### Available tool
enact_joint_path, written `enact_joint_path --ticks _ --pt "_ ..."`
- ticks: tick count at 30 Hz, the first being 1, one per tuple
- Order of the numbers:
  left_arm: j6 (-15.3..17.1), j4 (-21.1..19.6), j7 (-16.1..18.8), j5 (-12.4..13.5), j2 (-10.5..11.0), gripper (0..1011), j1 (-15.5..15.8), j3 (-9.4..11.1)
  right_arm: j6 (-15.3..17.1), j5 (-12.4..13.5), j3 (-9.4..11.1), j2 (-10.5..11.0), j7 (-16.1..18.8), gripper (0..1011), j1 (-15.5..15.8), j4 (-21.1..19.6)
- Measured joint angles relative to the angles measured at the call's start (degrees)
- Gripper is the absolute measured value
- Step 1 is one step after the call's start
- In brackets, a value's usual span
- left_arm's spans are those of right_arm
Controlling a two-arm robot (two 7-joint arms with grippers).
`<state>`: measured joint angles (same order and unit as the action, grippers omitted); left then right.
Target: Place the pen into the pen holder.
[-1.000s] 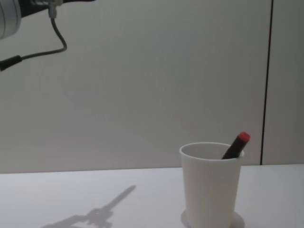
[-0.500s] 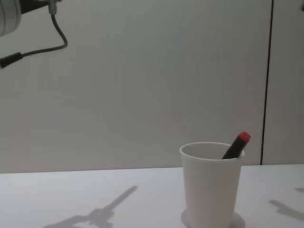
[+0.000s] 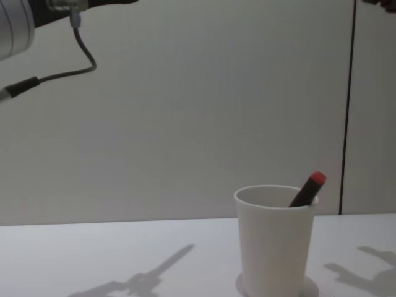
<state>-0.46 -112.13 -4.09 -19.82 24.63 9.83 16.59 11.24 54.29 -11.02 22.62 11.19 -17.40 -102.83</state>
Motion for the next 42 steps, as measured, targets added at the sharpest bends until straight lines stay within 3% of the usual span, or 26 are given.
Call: enact_joint_path --ticks 9,17,31,42 --pt "-0.8 0.0 -0.5 1.0 0.1 177 -0.3 -0.3 4.0 4.0 -2.0 -2.7 -3.5 1002 0.0 -1.0" --pt "-0.9 0.2 -1.2 1.6 -0.1 178 -0.5 -0.2 6.9 6.7 -3.9 -5.4 -3.8 1002 -0.9 -0.7" --pt "-1.1 1.0 -2.4 1.8 -0.8 178 -1.0 0.1 11.6 8.7 -7.2 -10.9 0.9 1002 -6.2 3.1" --pt "-1.1 1.1 -2.5 2.1 -0.8 178 -1.6 0.0 13.5 8.6 -8.9 -13.7 3.5 1002 -9.5 6.4"
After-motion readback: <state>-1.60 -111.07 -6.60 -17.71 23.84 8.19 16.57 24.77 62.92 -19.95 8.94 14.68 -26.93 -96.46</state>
